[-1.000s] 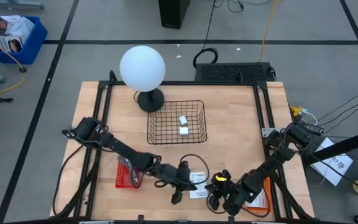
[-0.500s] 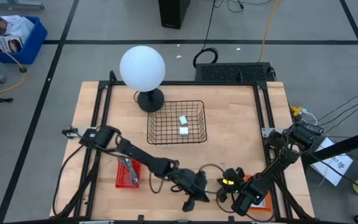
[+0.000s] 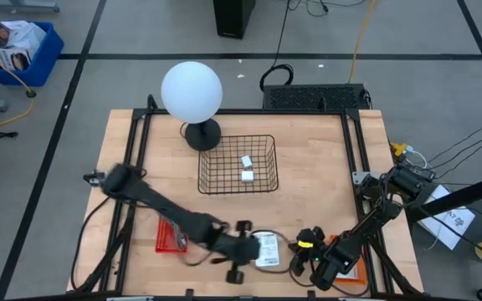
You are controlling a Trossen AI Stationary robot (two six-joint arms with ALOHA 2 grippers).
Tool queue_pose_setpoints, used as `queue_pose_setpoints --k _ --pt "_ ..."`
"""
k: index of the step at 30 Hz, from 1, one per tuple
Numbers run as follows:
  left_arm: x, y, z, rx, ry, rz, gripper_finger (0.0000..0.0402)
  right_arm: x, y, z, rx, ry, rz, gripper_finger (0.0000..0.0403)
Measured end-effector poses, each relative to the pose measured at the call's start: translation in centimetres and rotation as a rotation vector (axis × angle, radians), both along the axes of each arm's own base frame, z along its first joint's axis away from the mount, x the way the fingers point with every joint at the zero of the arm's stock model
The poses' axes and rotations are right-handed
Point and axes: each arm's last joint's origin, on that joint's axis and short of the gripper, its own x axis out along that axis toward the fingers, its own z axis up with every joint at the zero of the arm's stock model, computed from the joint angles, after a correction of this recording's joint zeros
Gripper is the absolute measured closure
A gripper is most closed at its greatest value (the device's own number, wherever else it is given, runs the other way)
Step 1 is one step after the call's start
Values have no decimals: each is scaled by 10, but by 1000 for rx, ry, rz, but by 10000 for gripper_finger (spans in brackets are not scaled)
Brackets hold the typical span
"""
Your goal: Pick and place items into bin
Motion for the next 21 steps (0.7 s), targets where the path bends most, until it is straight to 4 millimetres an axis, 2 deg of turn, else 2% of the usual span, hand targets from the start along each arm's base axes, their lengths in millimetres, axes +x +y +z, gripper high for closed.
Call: queue_pose_setpoints --k 3,6,11,14,16,19,21 --pt "-37 -12 42 5 -125 -12 398 3 1 1 -14 -25 15 403" --pt "-85 -10 59 43 -208 12 397 3 1 2 -47 -55 16 403" --pt "-171 32 82 -47 -422 197 397 6 2 3 -39 -66 36 403" --pt "-208 60 73 -119 -506 248 398 10 3 5 -36 -81 51 403" --pt "-222 75 62 -159 -549 280 399 13 2 5 -39 -89 62 403" --pt "-224 85 39 -229 -599 300 399 18 1 7 -31 -108 66 403" --pt "-213 84 22 -288 -613 259 400 21 1 8 -28 -119 70 403"
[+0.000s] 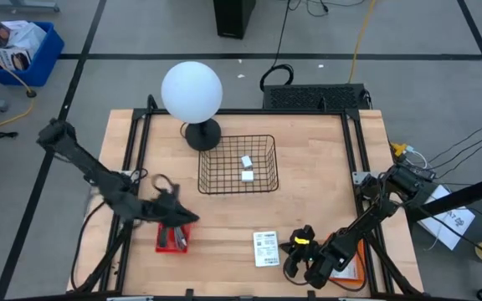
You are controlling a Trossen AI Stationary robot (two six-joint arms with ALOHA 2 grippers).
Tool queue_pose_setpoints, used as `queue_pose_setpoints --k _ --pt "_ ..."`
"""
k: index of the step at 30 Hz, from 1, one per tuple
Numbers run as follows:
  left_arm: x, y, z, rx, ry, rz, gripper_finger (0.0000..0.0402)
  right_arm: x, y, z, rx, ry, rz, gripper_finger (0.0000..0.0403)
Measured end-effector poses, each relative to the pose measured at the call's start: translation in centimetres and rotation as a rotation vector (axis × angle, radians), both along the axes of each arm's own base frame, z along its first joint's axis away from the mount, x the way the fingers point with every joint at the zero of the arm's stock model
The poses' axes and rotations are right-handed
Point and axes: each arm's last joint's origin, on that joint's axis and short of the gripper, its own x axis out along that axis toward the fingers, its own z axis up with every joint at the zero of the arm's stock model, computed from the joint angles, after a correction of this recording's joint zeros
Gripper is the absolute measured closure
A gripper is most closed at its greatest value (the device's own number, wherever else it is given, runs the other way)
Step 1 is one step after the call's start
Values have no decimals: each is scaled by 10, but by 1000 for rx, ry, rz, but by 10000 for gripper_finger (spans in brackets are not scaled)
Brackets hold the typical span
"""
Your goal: Pick and place items into bin
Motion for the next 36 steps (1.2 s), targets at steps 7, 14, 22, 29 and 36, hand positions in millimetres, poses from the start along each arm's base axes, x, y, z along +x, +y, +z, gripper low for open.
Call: queue_pose_setpoints --k 7,14,22,29,36 --pt "93 -30 -51 -26 141 -156 400 6 -4 1 0 -6 -6 403" --pt "172 -68 -105 7 454 -212 400 4 -2 -1 73 48 8 403" --pt "200 -82 -115 121 735 -83 401 -1 -6 -7 153 175 -19 403" --pt "219 -83 -139 120 828 -67 401 11 -9 -13 182 161 -24 403" --pt "219 -85 -140 127 815 -59 401 30 -10 -19 123 42 45 403"
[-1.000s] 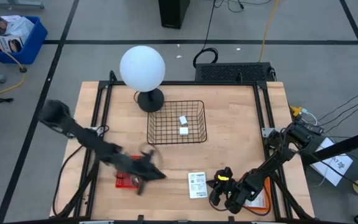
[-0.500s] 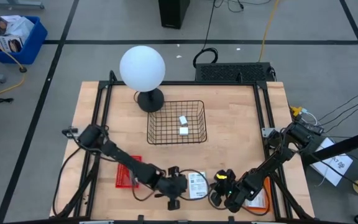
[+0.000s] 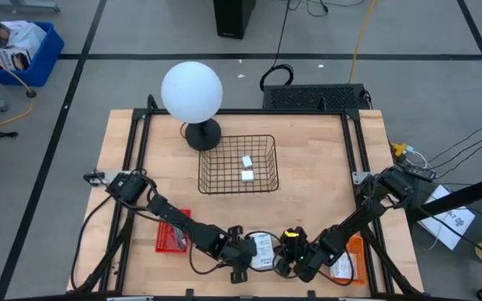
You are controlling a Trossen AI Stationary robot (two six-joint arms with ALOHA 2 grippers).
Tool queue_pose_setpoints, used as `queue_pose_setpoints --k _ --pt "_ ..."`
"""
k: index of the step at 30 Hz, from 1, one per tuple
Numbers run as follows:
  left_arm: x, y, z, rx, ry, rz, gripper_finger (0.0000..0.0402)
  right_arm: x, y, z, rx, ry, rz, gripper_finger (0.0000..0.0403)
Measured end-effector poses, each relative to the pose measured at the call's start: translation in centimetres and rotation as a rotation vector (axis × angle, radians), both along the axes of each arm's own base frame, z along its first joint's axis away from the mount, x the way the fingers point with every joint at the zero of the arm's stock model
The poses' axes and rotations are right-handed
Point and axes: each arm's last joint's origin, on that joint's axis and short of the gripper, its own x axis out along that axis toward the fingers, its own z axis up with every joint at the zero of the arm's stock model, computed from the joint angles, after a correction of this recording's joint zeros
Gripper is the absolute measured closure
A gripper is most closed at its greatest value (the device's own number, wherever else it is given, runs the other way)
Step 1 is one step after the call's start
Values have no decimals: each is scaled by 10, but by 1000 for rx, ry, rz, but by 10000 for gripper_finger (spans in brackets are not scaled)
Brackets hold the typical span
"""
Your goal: Pick and place items into bin
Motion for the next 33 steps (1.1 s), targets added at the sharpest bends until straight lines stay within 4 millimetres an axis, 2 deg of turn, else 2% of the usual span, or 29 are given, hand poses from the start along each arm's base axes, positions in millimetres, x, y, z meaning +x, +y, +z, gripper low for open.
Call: queue_pose_setpoints --k 6,15,22,28,33 --pt "-3 -6 -1 47 -27 14 401 2 2 7 -110 -120 -18 403" --pt "-7 -11 -2 67 -28 2 400 -5 17 12 -83 -177 35 403" --pt "-6 -11 -1 69 -35 6 400 0 30 29 -48 -308 78 403" --pt "-3 -11 -2 82 -76 10 400 -3 18 14 -84 -186 36 403" --pt "0 -7 -1 72 -82 12 400 0 18 14 -85 -207 35 403"
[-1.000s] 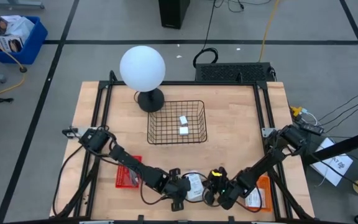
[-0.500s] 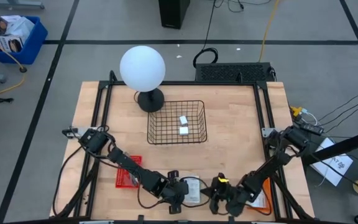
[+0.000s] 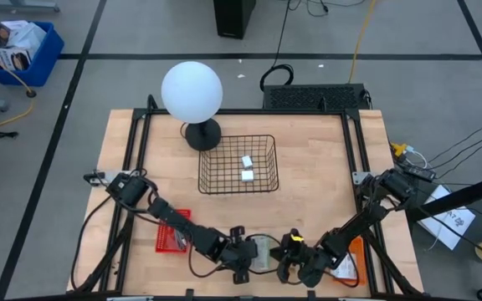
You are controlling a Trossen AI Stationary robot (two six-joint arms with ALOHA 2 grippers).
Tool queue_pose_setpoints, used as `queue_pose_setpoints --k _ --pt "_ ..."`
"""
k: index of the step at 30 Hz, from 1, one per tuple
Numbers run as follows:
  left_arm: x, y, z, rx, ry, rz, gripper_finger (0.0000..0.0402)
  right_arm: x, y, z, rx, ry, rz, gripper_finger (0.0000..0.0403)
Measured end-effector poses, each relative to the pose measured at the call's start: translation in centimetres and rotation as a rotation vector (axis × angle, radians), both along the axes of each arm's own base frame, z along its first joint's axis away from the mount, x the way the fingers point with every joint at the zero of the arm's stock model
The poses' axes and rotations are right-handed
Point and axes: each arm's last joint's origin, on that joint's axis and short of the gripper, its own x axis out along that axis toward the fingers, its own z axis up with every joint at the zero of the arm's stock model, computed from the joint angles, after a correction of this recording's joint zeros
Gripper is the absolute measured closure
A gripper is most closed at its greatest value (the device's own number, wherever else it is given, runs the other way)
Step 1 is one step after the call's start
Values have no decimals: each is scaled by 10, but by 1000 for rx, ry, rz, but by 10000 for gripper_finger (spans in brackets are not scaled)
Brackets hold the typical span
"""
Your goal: Pick and place items into bin
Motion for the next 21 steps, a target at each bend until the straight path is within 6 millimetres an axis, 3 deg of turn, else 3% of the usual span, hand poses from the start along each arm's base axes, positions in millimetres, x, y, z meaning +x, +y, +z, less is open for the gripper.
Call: queue_pose_setpoints --k 21 --pt "4 3 6 -12 -30 -9 399 8 -5 3 -13 -21 21 403"
